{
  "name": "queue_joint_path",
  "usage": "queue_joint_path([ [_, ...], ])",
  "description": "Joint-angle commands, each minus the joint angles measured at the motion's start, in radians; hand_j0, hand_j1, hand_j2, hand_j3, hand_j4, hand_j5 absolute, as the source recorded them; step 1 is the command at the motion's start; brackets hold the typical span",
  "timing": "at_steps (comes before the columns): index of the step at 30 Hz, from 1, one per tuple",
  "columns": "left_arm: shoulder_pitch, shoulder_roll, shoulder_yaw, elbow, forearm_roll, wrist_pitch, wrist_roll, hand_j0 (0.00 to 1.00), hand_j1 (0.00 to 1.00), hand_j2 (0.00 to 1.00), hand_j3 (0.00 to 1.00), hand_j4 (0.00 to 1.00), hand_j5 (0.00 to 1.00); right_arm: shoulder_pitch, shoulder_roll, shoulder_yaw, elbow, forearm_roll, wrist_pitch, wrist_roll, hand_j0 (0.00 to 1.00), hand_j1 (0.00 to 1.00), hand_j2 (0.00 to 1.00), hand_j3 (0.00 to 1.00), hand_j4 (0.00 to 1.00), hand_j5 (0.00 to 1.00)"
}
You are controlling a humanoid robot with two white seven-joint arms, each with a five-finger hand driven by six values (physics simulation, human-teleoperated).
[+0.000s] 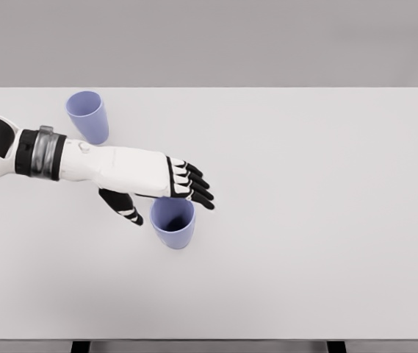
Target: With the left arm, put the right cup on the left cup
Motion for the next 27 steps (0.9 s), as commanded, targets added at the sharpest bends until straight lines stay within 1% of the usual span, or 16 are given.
queue_joint_path([
  [1, 0.000, 0.001, 0.003, 0.027, -0.037, 0.003, 0.001, 1.00, 1.00, 1.00, 1.00, 1.00, 1.00, 0.000, 0.000, 0.000, 0.000, 0.000, 0.000, 0.000, 1.00, 1.00, 1.00, 1.00, 1.00, 1.00],
  [6, 0.000, -0.022, 0.002, 0.056, -0.042, 0.003, 0.003, 1.00, 1.00, 1.00, 1.00, 1.00, 1.00, 0.000, 0.000, 0.000, 0.000, 0.000, 0.000, 0.000, 1.00, 1.00, 1.00, 1.00, 1.00, 1.00],
  [8, 0.035, -0.035, 0.011, 0.076, -0.044, 0.003, 0.003, 1.00, 1.00, 1.00, 1.00, 1.00, 1.00, 0.000, 0.000, 0.000, 0.000, 0.000, 0.000, 0.000, 1.00, 1.00, 1.00, 1.00, 1.00, 1.00],
  [15, 0.069, -0.058, 0.017, 0.083, -0.070, 0.003, 0.004, 1.00, 1.00, 1.00, 1.00, 1.00, 1.00, 0.000, 0.000, 0.000, 0.000, 0.000, 0.000, 0.000, 1.00, 1.00, 1.00, 1.00, 1.00, 1.00],
  [25, 0.071, -0.068, 0.017, 0.086, -0.070, 0.003, 0.004, 1.00, 1.00, 1.00, 1.00, 1.00, 1.00, 0.000, 0.000, 0.000, 0.000, 0.000, 0.000, 0.000, 1.00, 1.00, 1.00, 1.00, 1.00, 1.00],
  [27, 0.071, -0.069, 0.017, 0.101, -0.071, 0.003, 0.004, 1.00, 1.00, 1.00, 1.00, 1.00, 1.00, 0.000, 0.000, 0.000, 0.000, 0.000, 0.000, 0.000, 1.00, 1.00, 1.00, 1.00, 1.00, 1.00],
])
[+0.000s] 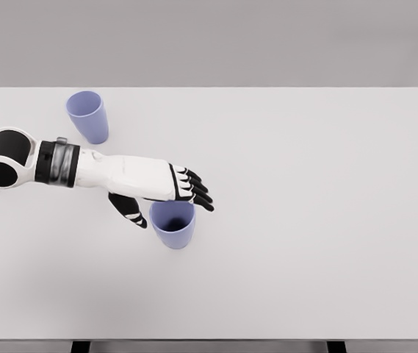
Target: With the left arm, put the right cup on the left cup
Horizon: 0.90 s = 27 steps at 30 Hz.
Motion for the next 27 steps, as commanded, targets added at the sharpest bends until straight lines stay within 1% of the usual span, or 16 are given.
queue_joint_path([
  [1, 0.000, -0.001, 0.001, 0.015, 0.006, 0.003, 0.002, 1.00, 1.00, 1.00, 1.00, 1.00, 1.00, 0.000, 0.000, 0.000, 0.000, 0.000, 0.000, 0.000, 1.00, 1.00, 1.00, 1.00, 1.00, 1.00],
  [6, 0.002, -0.014, -0.002, 0.042, 0.004, 0.003, 0.002, 1.00, 1.00, 1.00, 1.00, 1.00, 1.00, 0.000, 0.000, 0.000, 0.000, 0.000, 0.000, 0.000, 1.00, 1.00, 1.00, 1.00, 1.00, 1.00],
  [8, 0.014, -0.030, -0.002, 0.045, 0.003, 0.003, 0.002, 1.00, 1.00, 1.00, 1.00, 1.00, 1.00, 0.000, 0.000, 0.000, 0.000, 0.000, 0.000, 0.000, 1.00, 1.00, 1.00, 1.00, 1.00, 1.00],
  [9, 0.015, -0.031, -0.001, 0.045, -0.011, 0.003, 0.002, 1.00, 1.00, 1.00, 1.00, 1.00, 1.00, 0.000, 0.000, 0.000, 0.000, 0.000, 0.000, 0.000, 1.00, 1.00, 1.00, 1.00, 1.00, 1.00],
  [13, 0.021, -0.031, -0.001, 0.045, -0.017, 0.003, 0.003, 1.00, 1.00, 1.00, 1.00, 1.00, 1.00, 0.000, 0.000, 0.000, 0.000, 0.000, 0.000, 0.000, 1.00, 1.00, 1.00, 1.00, 1.00, 1.00],
  [17, 0.037, -0.039, 0.001, 0.045, -0.042, 0.003, 0.003, 1.00, 1.00, 1.00, 1.00, 1.00, 1.00, 0.000, 0.000, 0.000, 0.000, 0.000, 0.000, 0.000, 1.00, 1.00, 1.00, 1.00, 1.00, 1.00],
  [19, 0.048, -0.045, 0.004, 0.045, -0.069, 0.003, 0.003, 1.00, 1.00, 1.00, 1.00, 1.00, 1.00, 0.000, 0.000, 0.000, 0.000, 0.000, 0.000, 0.000, 1.00, 1.00, 1.00, 1.00, 1.00, 1.00],
  [22, 0.052, -0.045, 0.004, 0.047, -0.072, 0.003, 0.003, 1.00, 1.00, 1.00, 1.00, 1.00, 1.00, 0.000, 0.000, 0.000, 0.000, 0.000, 0.000, 0.000, 1.00, 1.00, 1.00, 1.00, 1.00, 1.00],
  [23, 0.052, -0.045, 0.004, 0.045, -0.069, 0.003, 0.003, 0.88, 0.88, 0.88, 0.88, 0.88, 0.88, 0.000, 0.000, 0.000, 0.000, 0.000, 0.000, 0.000, 1.00, 1.00, 1.00, 1.00, 1.00, 1.00],
  [25, 0.052, -0.044, 0.004, 0.045, -0.065, 0.003, 0.003, 0.72, 0.72, 0.72, 0.72, 0.72, 0.72, 0.000, 0.000, 0.000, 0.000, 0.000, 0.000, 0.000, 1.00, 1.00, 1.00, 1.00, 1.00, 1.00],
  [26, 0.052, -0.044, 0.004, 0.045, -0.060, 0.003, 0.003, 0.59, 0.59, 0.59, 0.59, 0.59, 0.59, 0.000, 0.000, 0.000, 0.000, 0.000, 0.000, 0.000, 1.00, 1.00, 1.00, 1.00, 1.00, 1.00],
  [27, 0.052, -0.044, 0.004, 0.045, -0.059, 0.003, 0.003, 0.55, 0.55, 0.55, 0.55, 0.55, 0.55, 0.000, 0.000, 0.000, 0.000, 0.000, 0.000, 0.000, 1.00, 1.00, 1.00, 1.00, 1.00, 1.00],
])
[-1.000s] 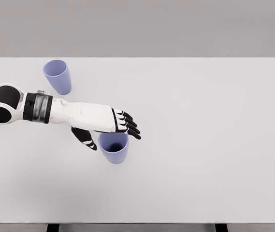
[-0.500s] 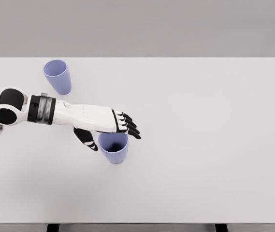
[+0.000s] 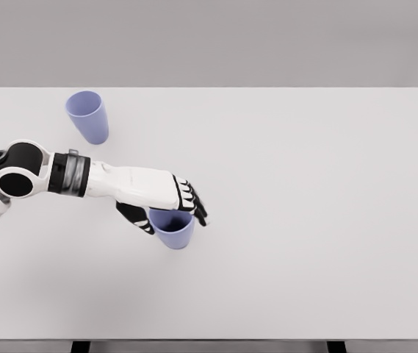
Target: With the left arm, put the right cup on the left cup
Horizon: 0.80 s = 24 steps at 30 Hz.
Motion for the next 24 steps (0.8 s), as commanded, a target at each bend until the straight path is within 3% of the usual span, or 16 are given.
queue_joint_path([
  [1, 0.000, 0.002, 0.000, 0.000, 0.004, 0.001, 0.000, 0.54, 0.54, 0.54, 0.54, 0.54, 0.54, 0.000, 0.000, 0.000, 0.000, 0.000, 0.000, 0.000, 1.00, 1.00, 1.00, 1.00, 1.00, 1.00],
  [9, -0.002, 0.020, 0.034, -0.035, 0.046, 0.001, -0.002, 0.53, 0.53, 0.53, 0.53, 0.53, 0.53, 0.000, 0.000, 0.000, 0.000, 0.000, 0.000, 0.000, 1.00, 1.00, 1.00, 1.00, 1.00, 1.00],
  [13, -0.012, 0.092, 0.066, -0.065, 0.089, 0.001, -0.006, 0.53, 0.53, 0.53, 0.53, 0.53, 0.53, 0.000, 0.000, 0.000, 0.000, 0.000, 0.000, 0.000, 1.00, 1.00, 1.00, 1.00, 1.00, 1.00],
  [19, -0.074, 0.239, 0.092, -0.055, 0.190, 0.001, -0.009, 0.53, 0.53, 0.53, 0.53, 0.53, 0.53, 0.000, 0.000, 0.000, 0.000, 0.000, 0.000, 0.000, 1.00, 1.00, 1.00, 1.00, 1.00, 1.00],
  [24, -0.124, 0.270, 0.089, 0.006, 0.247, 0.001, -0.015, 0.53, 0.53, 0.53, 0.53, 0.53, 0.53, 0.000, 0.000, 0.000, 0.000, 0.000, 0.000, 0.000, 1.00, 1.00, 1.00, 1.00, 1.00, 1.00],
])
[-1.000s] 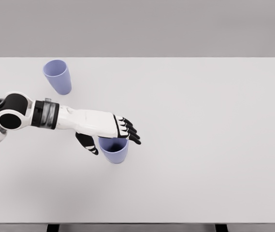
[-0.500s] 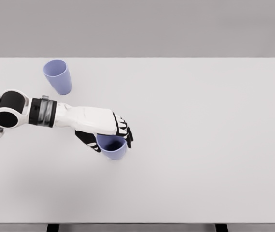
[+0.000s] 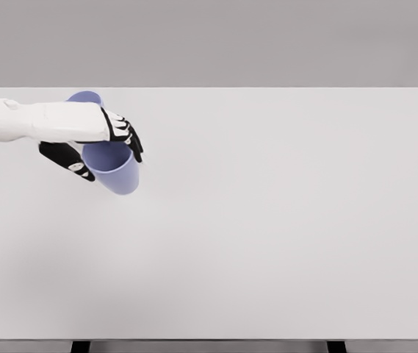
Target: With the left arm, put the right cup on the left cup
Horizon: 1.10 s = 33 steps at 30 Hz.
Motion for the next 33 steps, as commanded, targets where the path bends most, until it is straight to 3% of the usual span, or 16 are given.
queue_joint_path([
  [1, 0.000, 0.017, 0.002, 0.034, 0.029, 0.003, -0.001, 0.53, 0.53, 0.53, 0.53, 0.53, 0.53, 0.000, 0.000, 0.000, 0.000, 0.000, 0.000, 0.000, 1.00, 1.00, 1.00, 1.00, 1.00, 1.00],
  [10, -0.055, 0.001, 0.000, 0.158, 0.029, 0.003, 0.000, 0.53, 0.53, 0.53, 0.53, 0.53, 0.53, 0.000, 0.000, 0.000, 0.000, 0.000, 0.000, 0.000, 1.00, 1.00, 1.00, 1.00, 1.00, 1.00],
  [19, -0.127, -0.082, -0.017, 0.361, 0.021, 0.003, -0.001, 0.54, 0.54, 0.54, 0.54, 0.54, 0.54, 0.000, 0.000, 0.000, 0.000, 0.000, 0.000, 0.000, 1.00, 1.00, 1.00, 1.00, 1.00, 1.00],
  [27, -0.173, -0.109, -0.021, 0.456, 0.016, 0.003, -0.005, 0.55, 0.55, 0.55, 0.55, 0.55, 0.55, 0.000, 0.000, 0.000, 0.000, 0.000, 0.000, 0.000, 1.00, 1.00, 1.00, 1.00, 1.00, 1.00],
  [33, -0.202, -0.141, -0.063, 0.546, 0.016, 0.003, -0.008, 0.55, 0.55, 0.55, 0.55, 0.55, 0.55, 0.002, 0.000, 0.000, 0.000, 0.000, 0.000, 0.000, 1.00, 1.00, 1.00, 1.00, 1.00, 1.00],
])
